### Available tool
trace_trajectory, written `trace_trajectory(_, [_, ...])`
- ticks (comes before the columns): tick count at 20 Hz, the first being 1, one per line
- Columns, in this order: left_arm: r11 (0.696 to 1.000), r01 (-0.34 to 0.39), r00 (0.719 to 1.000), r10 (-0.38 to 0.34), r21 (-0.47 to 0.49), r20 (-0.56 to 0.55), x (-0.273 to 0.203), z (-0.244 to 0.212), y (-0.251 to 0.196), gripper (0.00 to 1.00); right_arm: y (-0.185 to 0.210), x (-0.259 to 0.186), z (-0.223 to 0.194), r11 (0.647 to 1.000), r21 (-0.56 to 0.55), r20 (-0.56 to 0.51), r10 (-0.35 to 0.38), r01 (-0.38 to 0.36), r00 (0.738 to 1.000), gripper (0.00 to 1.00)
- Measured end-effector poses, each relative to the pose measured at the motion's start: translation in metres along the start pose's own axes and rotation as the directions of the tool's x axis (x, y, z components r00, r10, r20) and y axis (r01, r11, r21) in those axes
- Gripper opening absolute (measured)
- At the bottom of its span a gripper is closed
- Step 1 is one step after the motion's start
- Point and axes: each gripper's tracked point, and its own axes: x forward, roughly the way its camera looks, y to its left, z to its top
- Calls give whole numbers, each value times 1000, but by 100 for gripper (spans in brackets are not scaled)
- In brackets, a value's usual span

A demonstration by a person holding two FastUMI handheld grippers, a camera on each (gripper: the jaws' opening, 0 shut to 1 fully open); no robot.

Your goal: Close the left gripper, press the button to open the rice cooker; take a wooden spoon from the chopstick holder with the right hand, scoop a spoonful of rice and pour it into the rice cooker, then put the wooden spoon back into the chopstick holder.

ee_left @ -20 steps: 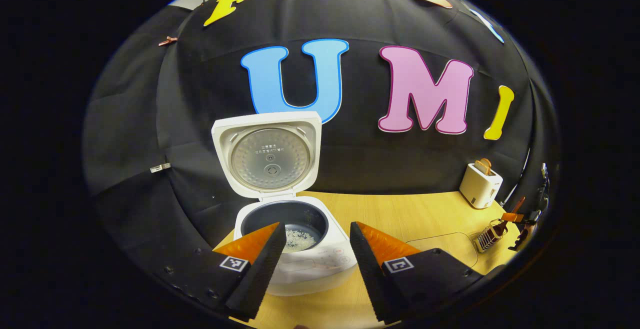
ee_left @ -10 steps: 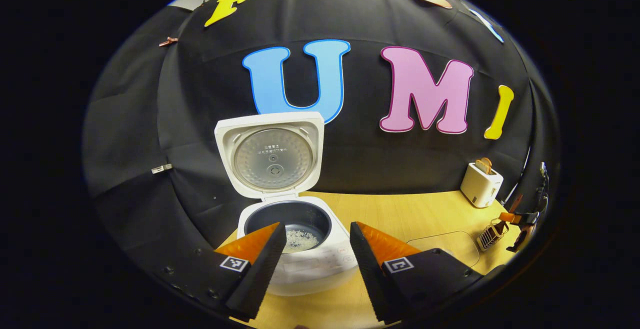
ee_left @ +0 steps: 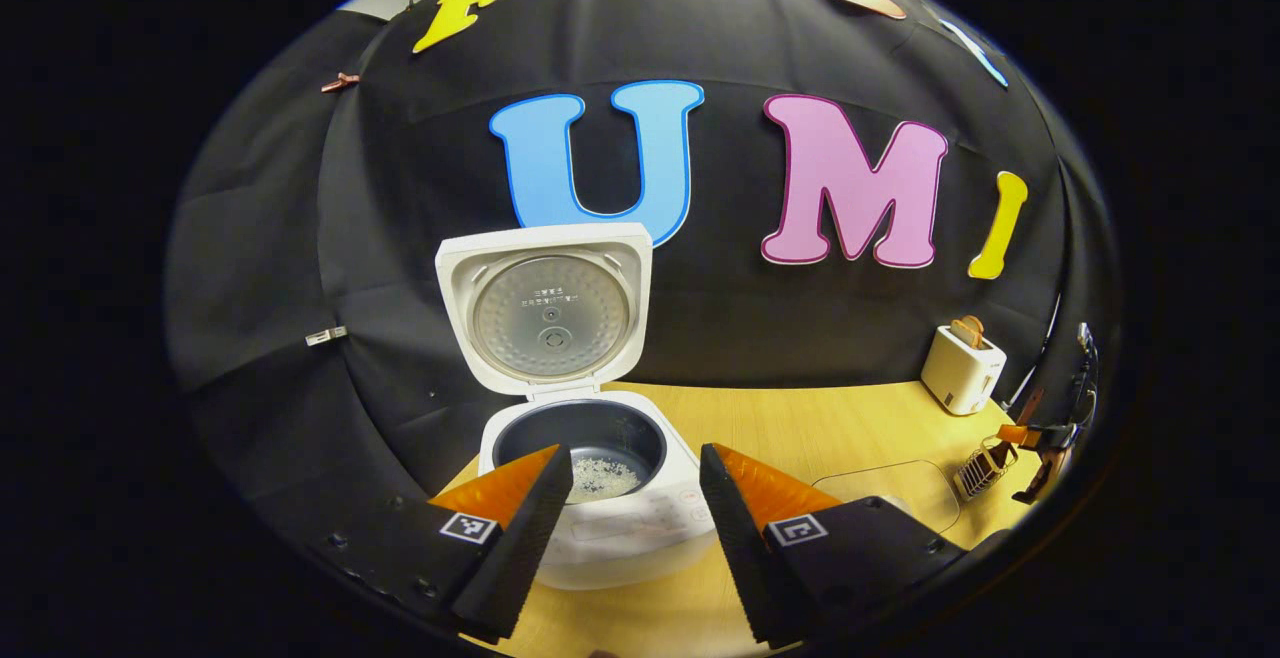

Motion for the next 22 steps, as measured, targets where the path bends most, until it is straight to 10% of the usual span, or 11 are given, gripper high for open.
trace_trajectory(13, [999,0,998,2,-34,56,1,7,16,83,75,-60,88,990,-48,111,134,-129,985,10])
trace_trajectory(22, [999,-5,997,8,-41,80,-8,1,35,83,214,-58,30,943,-103,-6,317,-316,948,10])
